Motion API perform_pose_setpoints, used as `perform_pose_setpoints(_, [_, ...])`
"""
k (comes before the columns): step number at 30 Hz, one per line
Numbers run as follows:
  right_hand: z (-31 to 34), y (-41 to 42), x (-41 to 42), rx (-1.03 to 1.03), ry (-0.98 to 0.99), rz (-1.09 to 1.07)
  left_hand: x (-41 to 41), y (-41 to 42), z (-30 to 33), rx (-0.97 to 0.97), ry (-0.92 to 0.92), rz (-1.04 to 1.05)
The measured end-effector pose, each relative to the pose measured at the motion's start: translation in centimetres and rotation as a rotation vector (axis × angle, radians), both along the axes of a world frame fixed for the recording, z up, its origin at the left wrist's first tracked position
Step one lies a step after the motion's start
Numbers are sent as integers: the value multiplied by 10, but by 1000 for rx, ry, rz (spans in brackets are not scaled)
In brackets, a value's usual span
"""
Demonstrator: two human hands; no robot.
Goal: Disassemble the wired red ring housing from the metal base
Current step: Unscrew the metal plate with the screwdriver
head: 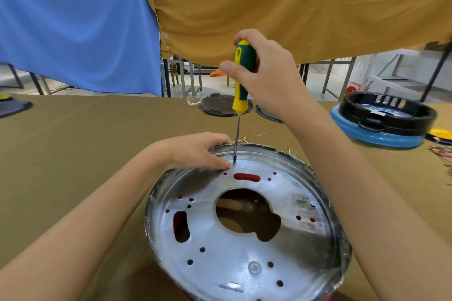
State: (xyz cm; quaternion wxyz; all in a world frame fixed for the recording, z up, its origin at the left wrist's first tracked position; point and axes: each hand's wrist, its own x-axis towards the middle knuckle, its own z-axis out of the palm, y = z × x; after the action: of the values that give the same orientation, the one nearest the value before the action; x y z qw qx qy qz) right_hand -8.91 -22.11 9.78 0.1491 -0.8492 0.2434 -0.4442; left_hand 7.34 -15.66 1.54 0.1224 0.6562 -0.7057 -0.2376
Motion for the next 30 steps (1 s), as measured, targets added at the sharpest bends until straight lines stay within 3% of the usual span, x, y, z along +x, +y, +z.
perform_pose_setpoints(4, [5, -3, -6, 55, 17, 54, 1, -1, -2, 1, 25, 2])
perform_pose_setpoints(8, [12, -1, -19, 310, 11, 426, 2, -2, -3, 1, 38, 2])
perform_pose_setpoints(14, [4, 2, -4, 13, 36, 1, 4, -4, -5, 18, 60, 6])
perform_pose_setpoints(17, [9, 1, -7, 45, 0, 35, 4, -4, -5, 18, 50, 6])
perform_pose_setpoints(21, [11, 1, -14, 322, -100, 279, 4, -4, -6, 9, 45, 12])
perform_pose_setpoints(27, [3, 1, -2, 17, -37, -49, 4, -4, -6, 19, 84, 13])
perform_pose_setpoints(30, [7, -3, -6, -27, -23, -112, 3, -4, -6, 23, 67, 18])
